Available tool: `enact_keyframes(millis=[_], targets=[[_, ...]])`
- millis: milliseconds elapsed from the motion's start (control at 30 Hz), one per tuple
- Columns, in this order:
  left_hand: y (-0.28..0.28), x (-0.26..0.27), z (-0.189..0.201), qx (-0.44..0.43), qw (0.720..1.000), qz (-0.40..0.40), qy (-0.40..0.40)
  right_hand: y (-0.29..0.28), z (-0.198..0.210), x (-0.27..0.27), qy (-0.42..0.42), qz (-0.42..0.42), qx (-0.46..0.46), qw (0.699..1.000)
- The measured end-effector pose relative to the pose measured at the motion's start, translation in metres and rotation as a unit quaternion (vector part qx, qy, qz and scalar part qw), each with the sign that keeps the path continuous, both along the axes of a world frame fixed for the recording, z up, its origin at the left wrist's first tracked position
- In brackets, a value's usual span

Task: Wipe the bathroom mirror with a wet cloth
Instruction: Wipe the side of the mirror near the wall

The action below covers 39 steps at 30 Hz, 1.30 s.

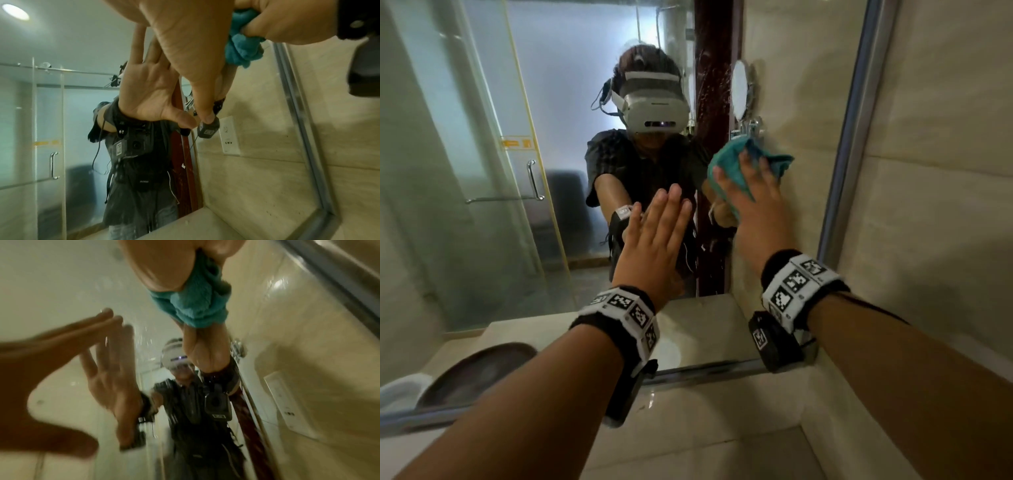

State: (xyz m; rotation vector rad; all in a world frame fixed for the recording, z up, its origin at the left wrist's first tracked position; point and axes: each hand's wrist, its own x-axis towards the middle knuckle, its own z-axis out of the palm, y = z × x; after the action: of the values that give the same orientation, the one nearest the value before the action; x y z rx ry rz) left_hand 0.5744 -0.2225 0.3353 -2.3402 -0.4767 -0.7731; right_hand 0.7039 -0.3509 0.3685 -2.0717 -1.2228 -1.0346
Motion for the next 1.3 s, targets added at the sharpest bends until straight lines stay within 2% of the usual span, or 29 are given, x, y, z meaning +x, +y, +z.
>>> enact_keyframes(millis=[67,133,200,267,333,400,467,500,567,633,700,733,800,833,900,967,1033,1100,1167,1300], targets=[[0.003,0.006,-0.008,0.002,0.999,-0.017,-0.031,0.003,-0.053,0.004,-0.097,0.035,-0.065,0.993],[0.007,0.011,-0.013,0.004,0.999,-0.023,-0.044,-0.006,-0.111,0.005,-0.175,0.034,-0.18,0.967],[0.009,0.013,-0.013,0.002,0.999,0.004,-0.033,-0.021,-0.138,0.007,-0.188,0.02,-0.254,0.948],[0.008,0.013,-0.013,0.004,0.999,0.027,-0.027,-0.029,-0.132,0.011,-0.207,0.041,-0.274,0.938],[0.006,0.012,-0.014,-0.004,0.999,0.029,-0.022,-0.027,-0.107,0.016,-0.202,0.048,-0.209,0.956],[0.004,0.012,-0.013,-0.013,0.999,0.03,-0.02,-0.021,-0.069,0.016,-0.1,0.022,-0.091,0.991],[0.003,0.013,-0.013,-0.012,0.999,0.032,-0.024,-0.014,-0.04,0.01,0.001,-0.007,0.008,1.0],[0.003,0.014,-0.013,-0.009,0.999,0.032,-0.028,-0.01,-0.037,0.008,0.022,-0.017,0.03,0.999],[0.002,0.015,-0.013,-0.008,0.999,0.033,-0.03,-0.005,-0.055,0.007,-0.024,-0.021,0.008,0.999],[0.004,0.016,-0.013,-0.002,0.999,0.039,-0.026,-0.009,-0.101,0.014,-0.127,0.009,-0.09,0.988],[0.005,0.015,-0.013,0.003,0.999,0.046,-0.018,-0.025,-0.139,0.018,-0.185,0.005,-0.205,0.961],[0.004,0.015,-0.013,0.002,0.999,0.049,-0.014,-0.034,-0.147,0.02,-0.198,0.0,-0.232,0.952],[0.003,0.014,-0.012,-0.005,0.999,0.049,-0.009,-0.044,-0.141,0.022,-0.196,0.02,-0.23,0.953],[0.002,0.014,-0.012,-0.008,0.999,0.047,-0.008,-0.047,-0.13,0.023,-0.176,0.022,-0.203,0.963],[0.001,0.014,-0.012,-0.015,0.999,0.042,-0.005,-0.05,-0.103,0.027,-0.045,0.013,-0.083,0.995],[0.002,0.015,-0.012,-0.018,0.999,0.043,-0.007,-0.053,-0.08,0.031,0.086,-0.022,0.039,0.995],[0.001,0.014,-0.012,-0.024,0.999,0.04,-0.006,-0.052,-0.075,0.03,0.136,-0.048,0.112,0.983],[0.001,0.014,-0.012,-0.026,0.999,0.04,-0.006,-0.047,-0.086,0.023,0.158,-0.07,0.114,0.978],[0.002,0.013,-0.012,-0.02,0.999,0.04,-0.004,-0.045,-0.114,0.015,0.186,-0.078,0.057,0.978],[-0.001,0.01,-0.012,-0.004,0.999,0.044,-0.001,-0.064,-0.187,0.001,0.257,0.002,-0.062,0.964]])
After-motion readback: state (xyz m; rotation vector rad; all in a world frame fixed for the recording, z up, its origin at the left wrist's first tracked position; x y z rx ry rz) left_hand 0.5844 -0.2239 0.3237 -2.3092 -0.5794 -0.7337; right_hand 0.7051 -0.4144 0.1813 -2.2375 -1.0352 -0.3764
